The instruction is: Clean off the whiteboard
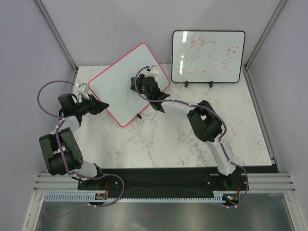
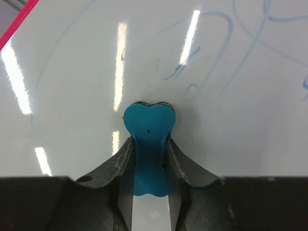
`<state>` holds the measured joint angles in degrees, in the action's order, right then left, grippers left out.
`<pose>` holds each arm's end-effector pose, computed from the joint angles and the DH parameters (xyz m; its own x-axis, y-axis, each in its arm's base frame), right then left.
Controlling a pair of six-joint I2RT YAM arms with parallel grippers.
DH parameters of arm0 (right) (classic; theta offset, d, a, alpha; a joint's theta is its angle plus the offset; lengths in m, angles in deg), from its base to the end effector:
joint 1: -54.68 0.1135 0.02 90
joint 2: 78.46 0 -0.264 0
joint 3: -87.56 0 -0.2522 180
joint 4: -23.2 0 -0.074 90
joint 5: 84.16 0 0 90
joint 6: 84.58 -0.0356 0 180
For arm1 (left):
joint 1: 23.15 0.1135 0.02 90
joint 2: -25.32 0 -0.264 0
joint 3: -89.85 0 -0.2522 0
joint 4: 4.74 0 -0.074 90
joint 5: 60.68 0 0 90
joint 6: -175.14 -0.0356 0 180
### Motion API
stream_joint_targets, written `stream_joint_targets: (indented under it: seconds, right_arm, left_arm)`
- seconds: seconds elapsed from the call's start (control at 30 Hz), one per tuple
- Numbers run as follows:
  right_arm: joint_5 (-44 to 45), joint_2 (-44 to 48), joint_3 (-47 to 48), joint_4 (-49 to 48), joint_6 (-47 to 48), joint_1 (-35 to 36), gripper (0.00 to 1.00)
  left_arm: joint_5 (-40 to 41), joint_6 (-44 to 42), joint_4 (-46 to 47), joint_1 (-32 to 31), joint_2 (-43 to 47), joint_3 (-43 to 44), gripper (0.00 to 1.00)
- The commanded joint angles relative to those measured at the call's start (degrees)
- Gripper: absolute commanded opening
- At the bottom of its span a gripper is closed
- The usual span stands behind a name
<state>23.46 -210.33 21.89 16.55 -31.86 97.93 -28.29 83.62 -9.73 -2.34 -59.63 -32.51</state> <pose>0.4026 0.3640 0.2137 -0.3739 0.4409 -0.8160 -0.2640 0.7928 0.5493 0.2907 0.0783 0.2110 -0.4867 -0.1698 -0.8569 0.4900 0.7591 -0.4286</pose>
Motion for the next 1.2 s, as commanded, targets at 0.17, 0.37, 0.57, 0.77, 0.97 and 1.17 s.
stream_joint_targets:
  seconds: [0.17,0.37,0.57,0.77,0.97,1.17]
  right_arm:
    - [3.8,3.2,-13.0,0.3,-3.7,-9.1,0.00]
    - [4.4,5.8,-17.6,-1.6,-1.8,-12.2,0.00]
    - [1.5,4.6,-11.2,-2.8,-0.6,-11.2,0.00]
    - [-1.0,-1.7,3.8,-0.4,0.2,-8.4,0.00]
    - [-5.8,-6.6,16.1,0.2,0.4,-6.7,0.00]
    - [-0.3,-6.2,15.3,3.9,1.2,-7.6,0.00]
  left_arm:
    - [1.4,-8.1,2.3,-0.2,1.6,2.2,0.02]
    - [1.4,-8.6,2.3,-0.1,1.3,2.3,0.02]
    - [1.6,-8.7,2.3,-0.3,1.3,2.1,0.02]
    - [1.8,-8.7,2.2,-0.2,1.5,1.9,0.02]
    - [1.9,-8.7,1.9,-0.3,1.9,1.9,0.02]
    - [2.0,-8.9,1.8,-0.2,2.3,1.8,0.02]
